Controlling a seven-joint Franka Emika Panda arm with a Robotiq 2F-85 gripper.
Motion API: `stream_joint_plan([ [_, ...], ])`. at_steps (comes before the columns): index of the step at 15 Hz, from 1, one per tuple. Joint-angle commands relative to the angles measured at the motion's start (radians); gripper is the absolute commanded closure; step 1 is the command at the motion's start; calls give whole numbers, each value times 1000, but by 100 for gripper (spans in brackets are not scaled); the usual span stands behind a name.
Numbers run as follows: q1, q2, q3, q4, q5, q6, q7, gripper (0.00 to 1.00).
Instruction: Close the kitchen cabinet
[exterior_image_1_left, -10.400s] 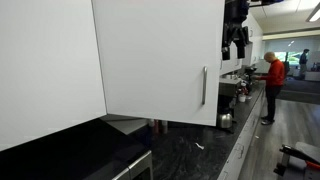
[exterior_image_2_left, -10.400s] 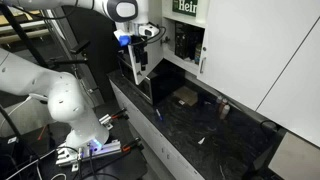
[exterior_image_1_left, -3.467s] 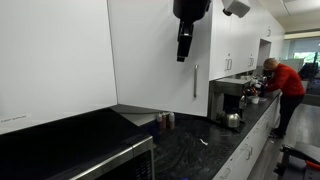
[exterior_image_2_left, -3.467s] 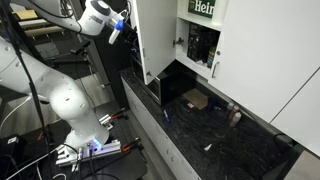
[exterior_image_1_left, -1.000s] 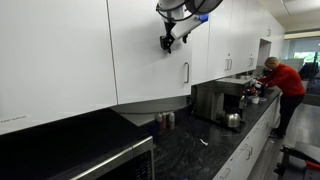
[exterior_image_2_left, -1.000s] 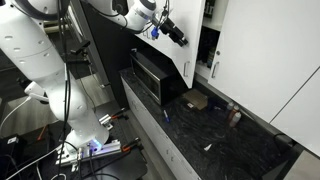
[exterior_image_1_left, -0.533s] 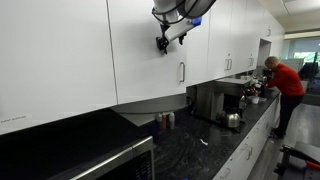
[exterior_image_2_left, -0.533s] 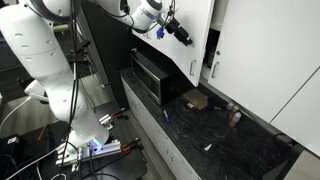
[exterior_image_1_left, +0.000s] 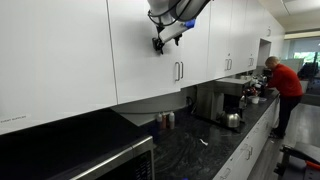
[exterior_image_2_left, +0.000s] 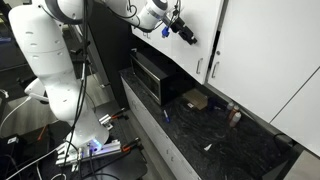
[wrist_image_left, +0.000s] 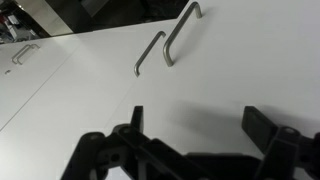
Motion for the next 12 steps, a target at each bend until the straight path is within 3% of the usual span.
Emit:
stream_joint_plan([
  [1,10,61,-17,80,-3,5,12,0],
  [9,17,86,-22,115,12,3,-4,0],
  [12,9,38,-5,57,110,-10,-101,0],
])
